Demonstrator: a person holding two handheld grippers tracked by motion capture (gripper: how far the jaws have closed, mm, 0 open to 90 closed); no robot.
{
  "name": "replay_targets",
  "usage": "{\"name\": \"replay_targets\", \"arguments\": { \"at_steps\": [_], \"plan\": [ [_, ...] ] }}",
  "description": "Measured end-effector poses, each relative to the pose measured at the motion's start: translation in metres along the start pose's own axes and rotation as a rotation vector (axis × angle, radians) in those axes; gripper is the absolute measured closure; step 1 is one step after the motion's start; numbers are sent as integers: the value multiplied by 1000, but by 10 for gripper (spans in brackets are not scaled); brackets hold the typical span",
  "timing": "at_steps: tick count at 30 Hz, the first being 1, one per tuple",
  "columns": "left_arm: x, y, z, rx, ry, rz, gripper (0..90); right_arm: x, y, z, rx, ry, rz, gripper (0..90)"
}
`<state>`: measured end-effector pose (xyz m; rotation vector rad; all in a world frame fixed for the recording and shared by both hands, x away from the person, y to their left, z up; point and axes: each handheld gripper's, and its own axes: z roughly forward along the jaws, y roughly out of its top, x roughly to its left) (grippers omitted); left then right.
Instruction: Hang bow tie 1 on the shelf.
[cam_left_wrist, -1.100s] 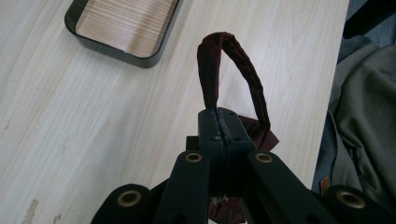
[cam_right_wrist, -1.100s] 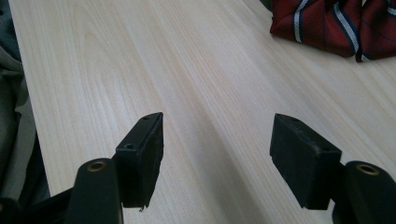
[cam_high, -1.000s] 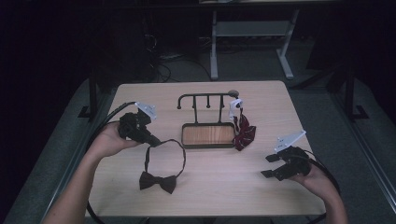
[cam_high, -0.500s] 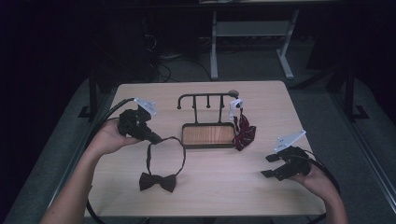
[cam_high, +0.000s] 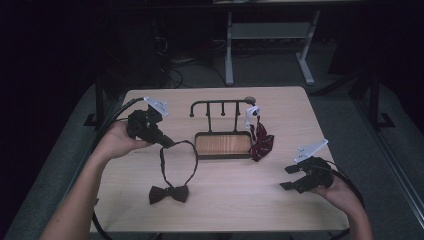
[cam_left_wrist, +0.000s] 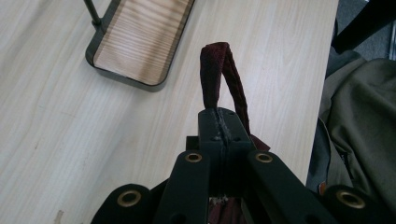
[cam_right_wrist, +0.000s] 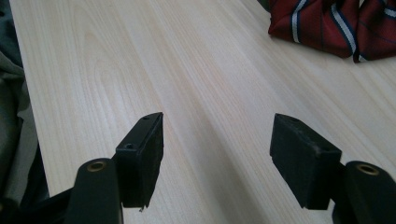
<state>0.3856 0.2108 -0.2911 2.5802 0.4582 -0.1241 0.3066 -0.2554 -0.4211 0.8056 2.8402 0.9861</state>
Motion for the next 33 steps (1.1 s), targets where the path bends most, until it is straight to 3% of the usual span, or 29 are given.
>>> {"name": "replay_targets", "arguments": {
  "at_steps": [13, 33],
  "plan": [
    [4, 13, -9, 1, -4, 2, 893, -2, -2, -3, -7, -5, 9, 343],
    [15, 30, -30, -10, 24, 1, 893, -3, 0, -4, -13, -3, 13, 341]
  ]
}}
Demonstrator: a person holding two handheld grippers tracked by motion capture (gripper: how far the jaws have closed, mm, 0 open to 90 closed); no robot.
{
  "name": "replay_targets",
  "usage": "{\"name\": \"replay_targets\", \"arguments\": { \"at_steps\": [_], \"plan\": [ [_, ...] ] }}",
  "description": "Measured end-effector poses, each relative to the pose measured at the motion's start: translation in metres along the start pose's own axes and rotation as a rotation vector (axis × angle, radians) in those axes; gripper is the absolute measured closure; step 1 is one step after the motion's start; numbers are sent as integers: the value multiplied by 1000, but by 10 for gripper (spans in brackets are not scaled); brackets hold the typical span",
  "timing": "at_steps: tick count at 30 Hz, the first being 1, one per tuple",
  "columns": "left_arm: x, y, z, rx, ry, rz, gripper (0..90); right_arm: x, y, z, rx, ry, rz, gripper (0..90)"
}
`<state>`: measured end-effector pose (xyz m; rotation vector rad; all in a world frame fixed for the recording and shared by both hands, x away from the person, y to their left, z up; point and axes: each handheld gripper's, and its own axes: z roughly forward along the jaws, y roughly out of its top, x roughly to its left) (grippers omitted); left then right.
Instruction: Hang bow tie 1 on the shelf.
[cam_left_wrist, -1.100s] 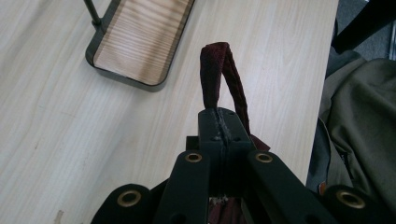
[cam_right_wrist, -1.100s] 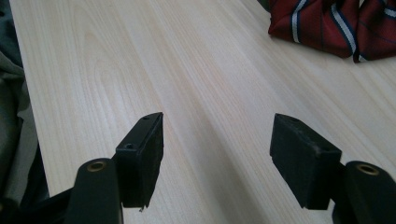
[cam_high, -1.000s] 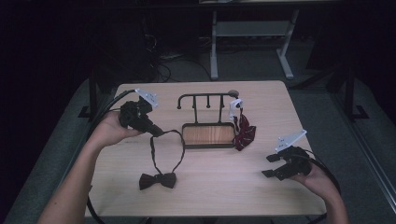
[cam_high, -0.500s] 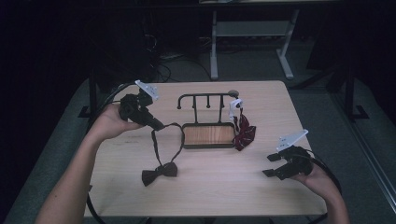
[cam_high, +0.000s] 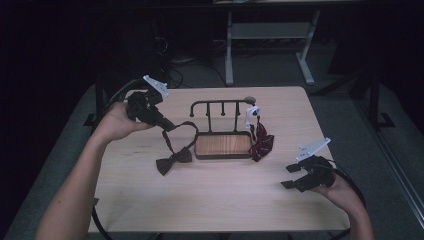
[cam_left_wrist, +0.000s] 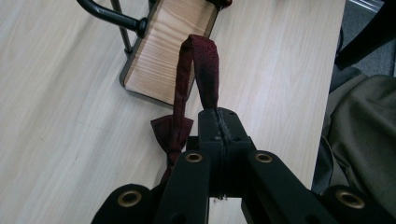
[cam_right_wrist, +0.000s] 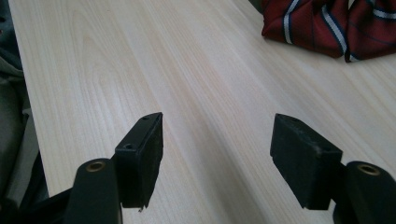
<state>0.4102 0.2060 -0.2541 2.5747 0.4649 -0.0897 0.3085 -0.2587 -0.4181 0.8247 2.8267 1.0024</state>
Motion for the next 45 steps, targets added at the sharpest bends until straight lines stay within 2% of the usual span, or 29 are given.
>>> {"name": "replay_targets", "arguments": {
  "at_steps": [11, 19, 28, 37, 45],
  "plan": [
    [4, 17, -12, -12, 22, 28, 892, 0, 0, -1, 5, -8, -2, 341],
    [9, 30, -14, 0, 32, 31, 892, 0, -3, -4, 3, -15, 7, 341],
    [22, 39, -13, 12, 36, 6, 892, 0, -3, -2, 9, -13, -3, 341],
    [37, 37, -10, 36, 55, -38, 891, 1, -4, -3, 4, -12, -5, 341],
    [46, 39, -1, 64, 61, -53, 890, 1, -4, -4, 4, -13, -6, 341]
  ]
}}
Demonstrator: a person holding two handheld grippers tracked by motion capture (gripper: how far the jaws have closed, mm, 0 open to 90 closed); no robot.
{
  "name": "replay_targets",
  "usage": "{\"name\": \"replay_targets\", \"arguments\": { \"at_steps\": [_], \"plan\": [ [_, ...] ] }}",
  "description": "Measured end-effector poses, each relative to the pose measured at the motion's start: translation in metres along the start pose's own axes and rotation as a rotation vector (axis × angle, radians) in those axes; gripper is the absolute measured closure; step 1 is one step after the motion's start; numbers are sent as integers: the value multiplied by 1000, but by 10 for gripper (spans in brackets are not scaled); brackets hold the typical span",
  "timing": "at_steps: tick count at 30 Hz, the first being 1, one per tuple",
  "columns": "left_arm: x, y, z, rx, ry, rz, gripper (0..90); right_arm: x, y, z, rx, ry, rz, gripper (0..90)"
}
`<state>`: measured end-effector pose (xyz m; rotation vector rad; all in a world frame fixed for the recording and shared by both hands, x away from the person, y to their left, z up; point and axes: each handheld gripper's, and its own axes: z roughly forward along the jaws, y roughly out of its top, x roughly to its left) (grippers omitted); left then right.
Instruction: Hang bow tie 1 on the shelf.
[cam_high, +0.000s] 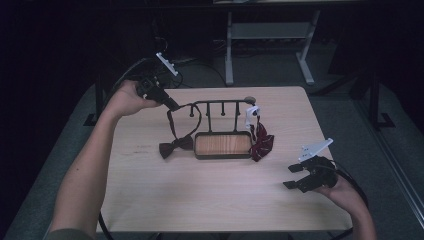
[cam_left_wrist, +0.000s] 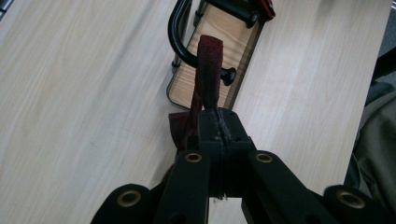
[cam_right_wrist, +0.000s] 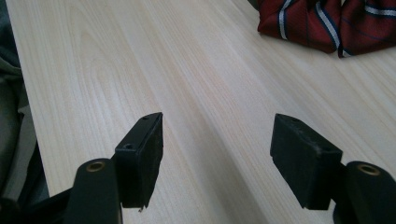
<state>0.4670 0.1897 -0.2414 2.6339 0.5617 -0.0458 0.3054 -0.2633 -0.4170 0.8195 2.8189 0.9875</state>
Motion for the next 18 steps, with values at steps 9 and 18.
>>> {"name": "replay_targets", "arguments": {
  "at_steps": [9, 18],
  "plan": [
    [6, -3, 4, 18, 4, -17, 890, -2, -2, 0, -3, 0, 7, 341],
    [8, -4, 7, 39, 17, -24, 883, -1, -1, 1, 4, 0, 5, 341]
  ]
}}
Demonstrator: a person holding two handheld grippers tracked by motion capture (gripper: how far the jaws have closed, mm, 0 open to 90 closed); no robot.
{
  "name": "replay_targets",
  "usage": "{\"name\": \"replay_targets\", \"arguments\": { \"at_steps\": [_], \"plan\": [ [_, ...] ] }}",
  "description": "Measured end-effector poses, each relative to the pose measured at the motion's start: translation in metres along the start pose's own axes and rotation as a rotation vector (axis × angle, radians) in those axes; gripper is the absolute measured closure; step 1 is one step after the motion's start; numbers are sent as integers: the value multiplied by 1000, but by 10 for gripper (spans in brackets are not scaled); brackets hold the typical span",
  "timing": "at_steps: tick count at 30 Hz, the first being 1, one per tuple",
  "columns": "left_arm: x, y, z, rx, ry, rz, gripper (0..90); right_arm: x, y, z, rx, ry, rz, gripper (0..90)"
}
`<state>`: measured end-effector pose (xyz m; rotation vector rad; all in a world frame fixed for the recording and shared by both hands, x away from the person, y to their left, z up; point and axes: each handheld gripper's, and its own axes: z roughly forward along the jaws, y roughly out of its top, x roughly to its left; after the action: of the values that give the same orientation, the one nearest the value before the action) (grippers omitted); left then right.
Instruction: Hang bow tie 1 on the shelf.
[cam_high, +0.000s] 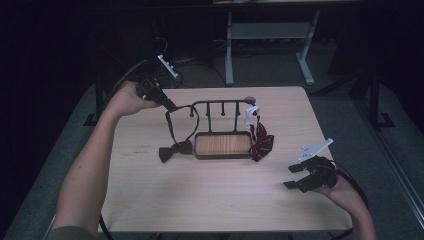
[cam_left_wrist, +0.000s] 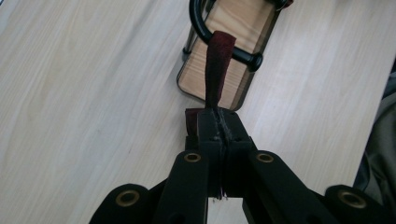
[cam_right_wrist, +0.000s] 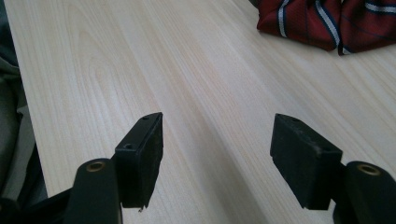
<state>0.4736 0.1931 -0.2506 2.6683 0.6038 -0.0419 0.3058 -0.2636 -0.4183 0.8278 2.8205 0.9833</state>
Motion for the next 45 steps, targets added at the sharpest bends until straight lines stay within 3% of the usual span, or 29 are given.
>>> {"name": "replay_targets", "arguments": {
  "at_steps": [32, 45],
  "plan": [
    [-6, -10, -5, 5, 19, -7, 824, 2, 0, -2, 0, -10, -1, 341],
    [-11, -26, -1, -28, 3, -5, 796, 1, -1, -4, -9, -22, 3, 328]
  ]
}}
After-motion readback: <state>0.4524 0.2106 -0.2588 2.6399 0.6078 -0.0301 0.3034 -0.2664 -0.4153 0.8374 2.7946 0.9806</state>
